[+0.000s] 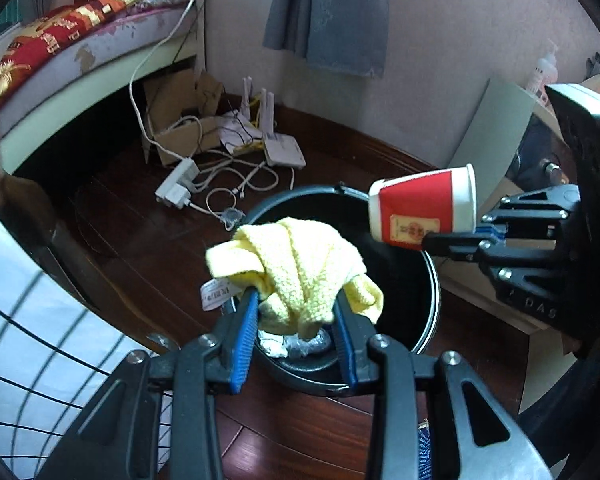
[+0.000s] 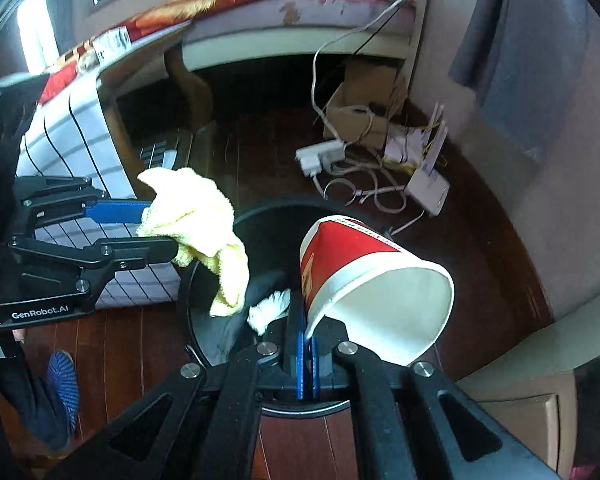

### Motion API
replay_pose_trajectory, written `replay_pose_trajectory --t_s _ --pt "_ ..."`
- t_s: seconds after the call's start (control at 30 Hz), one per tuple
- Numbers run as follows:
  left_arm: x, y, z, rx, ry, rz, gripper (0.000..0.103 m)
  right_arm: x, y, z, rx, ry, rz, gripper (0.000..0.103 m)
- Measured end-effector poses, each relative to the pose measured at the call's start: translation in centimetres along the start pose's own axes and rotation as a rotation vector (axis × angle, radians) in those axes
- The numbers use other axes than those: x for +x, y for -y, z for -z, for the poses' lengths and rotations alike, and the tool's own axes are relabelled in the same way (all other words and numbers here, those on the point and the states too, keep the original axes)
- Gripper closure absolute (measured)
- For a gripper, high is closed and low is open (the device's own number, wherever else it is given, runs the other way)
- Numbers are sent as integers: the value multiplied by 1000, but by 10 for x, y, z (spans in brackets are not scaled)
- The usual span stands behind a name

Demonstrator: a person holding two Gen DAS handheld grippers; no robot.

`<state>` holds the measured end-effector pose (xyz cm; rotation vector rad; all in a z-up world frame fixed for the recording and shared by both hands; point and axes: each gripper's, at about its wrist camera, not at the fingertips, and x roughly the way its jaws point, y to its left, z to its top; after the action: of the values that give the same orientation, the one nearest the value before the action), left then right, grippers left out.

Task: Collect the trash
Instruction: 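Carry cloth and red cup over the black bin and open both tools to drop them, then move both tools back toward the table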

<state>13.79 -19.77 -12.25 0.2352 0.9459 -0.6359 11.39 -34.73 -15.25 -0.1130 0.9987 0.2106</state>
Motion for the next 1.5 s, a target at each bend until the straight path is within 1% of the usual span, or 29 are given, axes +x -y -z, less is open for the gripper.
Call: replay_pose_trajectory --t_s 0.17,0.23,0.27,0.3,0.33,0.37,0.4,0.43,0.53,0.7,0.87,1.5 --pt "16 -1 0 -27 -26 26 65 22 -5 3 -29 -43 -38 100" --pt "22 -2 -1 -41 -30 49 54 31 -6 3 -45 -45 -47 100" --pt "28 -2 0 -43 -42 21 34 36 -6 4 -55 -62 -40 92" --pt "35 -4 0 -35 -64 -19 20 43 -4 7 -61 -95 -10 75" --pt "39 -4 0 -25 -81 -49 19 48 0 9 -59 -130 25 23" --pt "39 -7 2 -29 -83 -67 15 51 5 11 -50 -147 45 0" --pt "39 -10 4 -39 -84 -75 6 51 10 12 -32 -152 61 0" --pt "38 -13 5 -49 -85 -89 3 52 15 13 -15 -157 74 0" --pt "36 -19 10 -63 -84 -134 0 53 26 15 34 -161 118 0" --pt "32 -18 13 -61 -59 -167 0 57 32 21 63 -181 171 0" --pt "29 -15 11 -46 -43 -173 0 56 35 20 93 -176 154 0" --pt "-3 -11 4 -43 24 -195 0 27 19 7 66 -108 172 0"
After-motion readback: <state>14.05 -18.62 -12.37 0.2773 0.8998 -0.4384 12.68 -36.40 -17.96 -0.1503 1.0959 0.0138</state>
